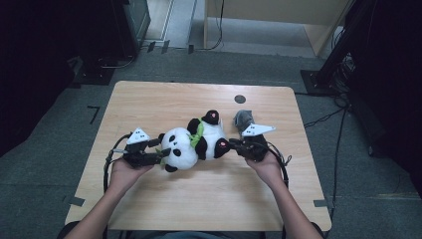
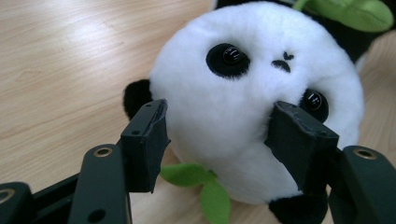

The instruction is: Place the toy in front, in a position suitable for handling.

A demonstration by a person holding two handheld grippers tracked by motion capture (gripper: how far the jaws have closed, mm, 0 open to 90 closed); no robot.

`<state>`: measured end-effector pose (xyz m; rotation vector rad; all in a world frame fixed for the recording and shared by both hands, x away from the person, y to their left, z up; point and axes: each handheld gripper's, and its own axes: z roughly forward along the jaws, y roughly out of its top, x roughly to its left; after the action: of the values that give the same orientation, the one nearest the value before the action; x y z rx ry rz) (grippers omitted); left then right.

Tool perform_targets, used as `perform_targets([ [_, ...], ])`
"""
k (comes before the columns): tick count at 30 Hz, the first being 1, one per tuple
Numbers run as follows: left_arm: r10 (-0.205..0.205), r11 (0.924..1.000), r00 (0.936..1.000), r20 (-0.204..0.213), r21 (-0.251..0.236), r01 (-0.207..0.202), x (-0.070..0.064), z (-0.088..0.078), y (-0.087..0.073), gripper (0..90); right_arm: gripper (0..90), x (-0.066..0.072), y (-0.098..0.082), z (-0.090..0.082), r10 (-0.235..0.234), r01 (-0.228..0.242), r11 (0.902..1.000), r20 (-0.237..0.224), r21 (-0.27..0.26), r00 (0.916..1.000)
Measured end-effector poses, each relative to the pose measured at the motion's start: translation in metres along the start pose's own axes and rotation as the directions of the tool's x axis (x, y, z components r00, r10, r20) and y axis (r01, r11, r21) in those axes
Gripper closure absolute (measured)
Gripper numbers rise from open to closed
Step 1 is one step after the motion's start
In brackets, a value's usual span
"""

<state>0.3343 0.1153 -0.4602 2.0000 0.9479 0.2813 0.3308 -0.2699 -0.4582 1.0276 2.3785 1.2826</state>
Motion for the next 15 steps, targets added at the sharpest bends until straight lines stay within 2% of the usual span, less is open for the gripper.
perform_targets([
  [3, -0.028, 0.9996, 0.9996, 0.002, -0.009, 0.028, 0.005, 0.002, 0.004, 37.5, 79.5, 0.009, -0.005, -0.005, -0.013, 0.013, 0.9999, -0.021, 0.008, 0.9997],
  [6, -0.018, 0.9997, 0.9998, -0.004, -0.014, 0.018, 0.008, 0.003, 0.005, 37.7, 76.7, 0.016, -0.010, -0.009, -0.018, 0.018, 0.9997, -0.041, 0.018, 0.9990],
  [9, -0.022, 0.9995, 0.9997, 0.005, -0.023, 0.022, 0.010, 0.001, 0.005, 36.4, 74.3, 0.017, -0.012, -0.011, -0.004, 0.005, 0.9998, -0.048, 0.021, 0.9988],
  [11, -0.020, 0.9992, 0.9996, 0.021, -0.033, 0.021, 0.011, -0.003, 0.005, 34.7, 73.0, 0.015, -0.012, -0.012, -0.004, 0.005, 0.9999, -0.026, 0.016, 0.9997],
  [13, -0.003, 0.9989, 0.9995, 0.032, -0.047, 0.005, 0.009, -0.008, 0.005, 33.2, 71.6, 0.010, -0.012, -0.013, 0.018, -0.018, 0.9998, -0.005, 0.003, 0.9998],
  [15, 0.013, 0.9980, 0.9972, 0.073, -0.063, -0.008, 0.006, -0.011, 0.003, 30.7, 70.1, 0.005, -0.011, -0.014, 0.048, -0.048, 0.9989, 0.026, -0.003, 0.9985],
])
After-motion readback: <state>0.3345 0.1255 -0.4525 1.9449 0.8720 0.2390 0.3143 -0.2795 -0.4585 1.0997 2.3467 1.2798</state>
